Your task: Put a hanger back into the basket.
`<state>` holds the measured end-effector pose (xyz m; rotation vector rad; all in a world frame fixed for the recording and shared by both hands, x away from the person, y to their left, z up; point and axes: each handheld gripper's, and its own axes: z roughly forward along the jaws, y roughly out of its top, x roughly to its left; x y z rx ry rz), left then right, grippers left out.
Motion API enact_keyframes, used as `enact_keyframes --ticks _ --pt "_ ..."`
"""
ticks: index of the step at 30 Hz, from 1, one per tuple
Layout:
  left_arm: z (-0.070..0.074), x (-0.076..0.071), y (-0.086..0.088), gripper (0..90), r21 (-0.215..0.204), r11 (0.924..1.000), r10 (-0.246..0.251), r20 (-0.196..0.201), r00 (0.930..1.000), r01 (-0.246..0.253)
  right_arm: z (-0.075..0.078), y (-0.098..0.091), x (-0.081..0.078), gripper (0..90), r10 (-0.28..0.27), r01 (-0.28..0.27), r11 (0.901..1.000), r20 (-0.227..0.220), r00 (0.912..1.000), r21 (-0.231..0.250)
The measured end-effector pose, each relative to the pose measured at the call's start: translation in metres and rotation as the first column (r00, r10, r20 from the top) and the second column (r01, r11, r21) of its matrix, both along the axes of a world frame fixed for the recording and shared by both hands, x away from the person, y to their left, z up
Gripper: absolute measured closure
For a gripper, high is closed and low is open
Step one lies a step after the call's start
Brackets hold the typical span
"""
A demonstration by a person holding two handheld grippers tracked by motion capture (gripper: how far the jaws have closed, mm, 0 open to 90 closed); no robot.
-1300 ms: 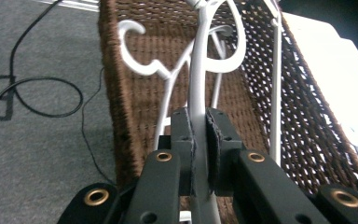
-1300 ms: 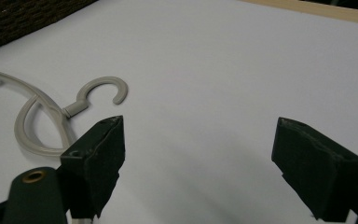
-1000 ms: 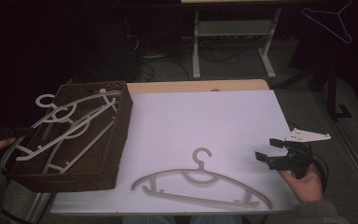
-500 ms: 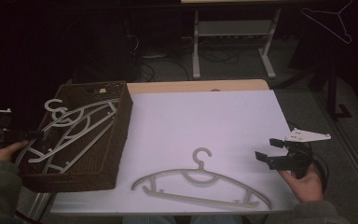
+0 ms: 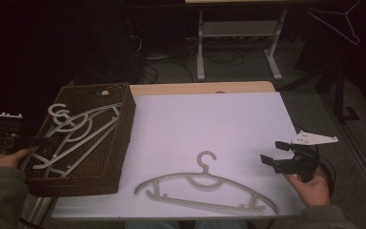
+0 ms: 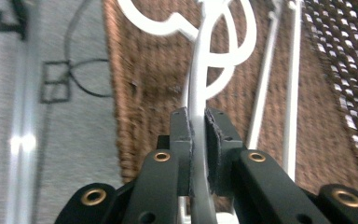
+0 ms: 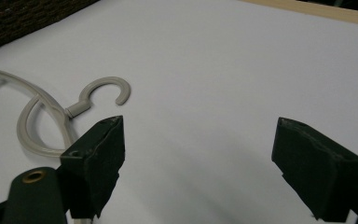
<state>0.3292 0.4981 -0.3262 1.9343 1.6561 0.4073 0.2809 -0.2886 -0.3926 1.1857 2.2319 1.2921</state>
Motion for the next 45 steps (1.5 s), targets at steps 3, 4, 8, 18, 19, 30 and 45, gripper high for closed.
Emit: enact_keyframes --ticks 3,4,8,18,19,30,45 --pt "0.001 0.0 -0.002 82.0 -0.007 1.0 0.006 0.026 0.9996 -0.006 0.0 0.0 0.0 16.2 0.001 -0.001 1.0 0.002 1.0 0.0" --pt "0.001 -0.001 -0.001 82.1 -0.034 0.9994 0.005 0.026 0.9996 -0.004 0.0 0.0 0.0 16.2 0.002 -0.002 1.0 0.002 1.0 0.001" --pt "-0.002 -0.003 -0.001 82.0 -0.027 0.9996 0.004 0.026 0.9997 -0.004 0.001 0.001 0.0 16.2 0.003 -0.003 1.0 0.003 1.0 0.001" --pt "0.0 -0.003 -0.001 66.3 -0.035 0.9977 -0.058 -0.025 0.998 0.057 0.001 0.003 0.001 16.2 0.005 -0.005 1.0 0.001 1.0 -0.001" --pt "0.001 -0.004 0.0 64.6 -0.038 0.9979 -0.052 -0.019 0.9985 0.052 0.001 0.002 0.001 16.2 0.005 -0.005 1.0 0.0 1.0 0.0" --pt "0.005 -0.006 0.003 77.5 -0.027 0.9985 -0.049 -0.037 0.9981 0.048 0.001 0.002 0.001 16.2 0.008 -0.008 1.0 0.001 1.0 -0.004" --pt "0.004 -0.006 -0.008 73.6 -0.058 0.9932 -0.103 -0.031 0.9942 0.101 0.001 0.004 0.001 16.0 0.01 -0.01 0.9999 -0.005 0.9999 -0.003"
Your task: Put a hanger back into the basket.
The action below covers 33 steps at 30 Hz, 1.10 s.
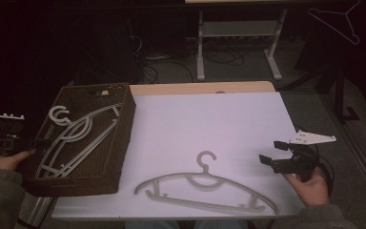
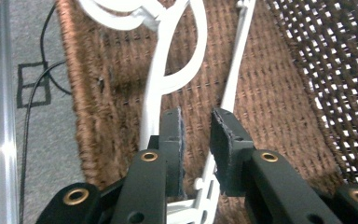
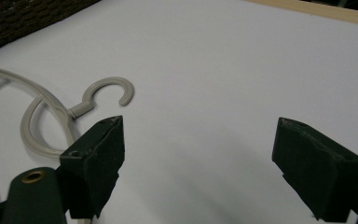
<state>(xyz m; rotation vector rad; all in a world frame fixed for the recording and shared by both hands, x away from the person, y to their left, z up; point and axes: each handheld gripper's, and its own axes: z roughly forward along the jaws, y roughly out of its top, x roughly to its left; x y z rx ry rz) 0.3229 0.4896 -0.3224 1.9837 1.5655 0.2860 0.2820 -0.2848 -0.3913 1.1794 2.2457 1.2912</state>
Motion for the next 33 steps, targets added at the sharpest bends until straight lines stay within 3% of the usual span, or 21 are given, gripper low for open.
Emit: enact_keyframes --ticks 15,33 --pt "0.012 -0.005 -0.02 70.1 -0.027 0.9936 -0.108 0.04 0.9933 0.109 0.002 0.003 0.0 16.0 0.005 -0.005 1.0 0.004 1.0 -0.002" --pt "0.019 -0.006 -0.035 64.5 -0.049 0.9833 -0.171 0.071 0.9826 0.175 0.002 0.003 0.0 15.9 0.004 -0.004 1.0 0.007 1.0 -0.003"
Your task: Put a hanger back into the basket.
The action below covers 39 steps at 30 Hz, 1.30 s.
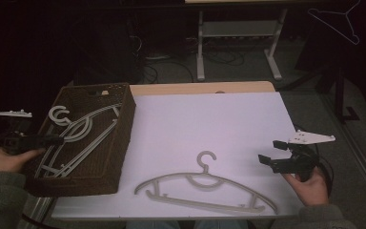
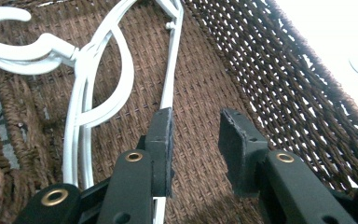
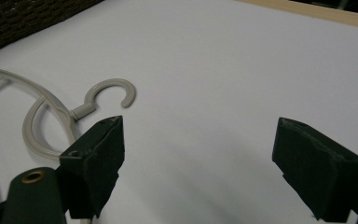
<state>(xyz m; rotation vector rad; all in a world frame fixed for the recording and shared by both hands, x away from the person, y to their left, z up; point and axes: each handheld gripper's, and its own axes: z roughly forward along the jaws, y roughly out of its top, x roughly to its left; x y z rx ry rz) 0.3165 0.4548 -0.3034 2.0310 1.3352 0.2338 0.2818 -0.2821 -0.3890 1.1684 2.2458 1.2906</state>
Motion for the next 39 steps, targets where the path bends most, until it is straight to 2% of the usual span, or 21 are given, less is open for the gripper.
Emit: enact_keyframes --ticks 10,22,25,34,39 --pt "0.003 -0.001 -0.017 61.9 -0.006 0.9987 -0.051 0.011 0.9986 0.051 0.0 0.0 0.001 15.9 -0.001 0.001 1.0 -0.005 1.0 -0.003" --pt "0.007 -0.002 -0.04 58.3 0.002 0.9927 -0.12 0.021 0.9925 0.12 -0.001 -0.001 0.001 15.9 0.004 -0.004 1.0 -0.006 1.0 -0.003" --pt "0.007 -0.002 -0.045 57.1 -0.014 0.9917 -0.127 0.025 0.9916 0.127 -0.002 -0.002 0.001 15.9 0.002 -0.002 1.0 -0.006 1.0 -0.001" --pt "0.007 -0.001 -0.064 53.8 -0.035 0.9809 -0.191 0.019 0.9814 0.191 -0.004 -0.005 0.001 15.9 0.001 0.0 1.0 -0.008 1.0 0.008" --pt "0.011 -0.002 -0.072 52.7 -0.044 0.9749 -0.217 0.032 0.9756 0.218 -0.003 -0.005 -0.001 15.9 0.001 -0.001 1.0 -0.004 1.0 0.007"
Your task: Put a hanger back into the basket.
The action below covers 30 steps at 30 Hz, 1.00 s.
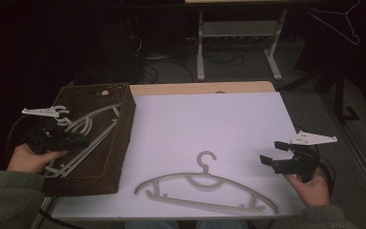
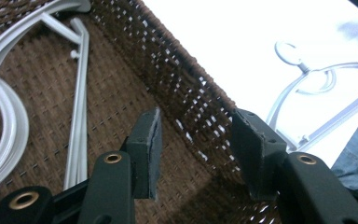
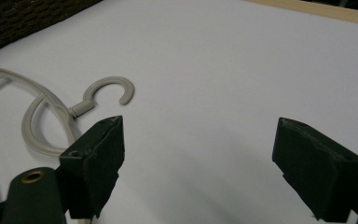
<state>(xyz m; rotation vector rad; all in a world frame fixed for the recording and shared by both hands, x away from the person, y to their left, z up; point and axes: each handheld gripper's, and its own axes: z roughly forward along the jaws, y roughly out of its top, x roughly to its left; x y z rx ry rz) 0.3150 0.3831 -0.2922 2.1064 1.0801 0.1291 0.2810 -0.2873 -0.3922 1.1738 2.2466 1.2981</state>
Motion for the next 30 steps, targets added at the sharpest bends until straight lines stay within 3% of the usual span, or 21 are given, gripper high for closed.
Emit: enact_keyframes --ticks 12,21,30 --pt "0.006 -0.006 -0.015 50.1 -0.046 0.9971 -0.06 0.009 0.9982 0.06 0.003 0.005 0.0 15.9 0.004 -0.004 1.0 0.005 1.0 -0.008" --pt "0.006 -0.013 -0.037 49.0 -0.033 0.9926 -0.116 0.01 0.9932 0.117 0.003 0.008 0.002 15.9 0.014 -0.014 0.9998 0.004 0.9999 -0.011" --pt "0.0 -0.017 -0.066 48.3 -0.018 0.9836 -0.179 0.006 0.9838 0.179 0.004 0.008 0.002 15.9 0.017 -0.017 0.9998 0.006 0.9998 -0.013"
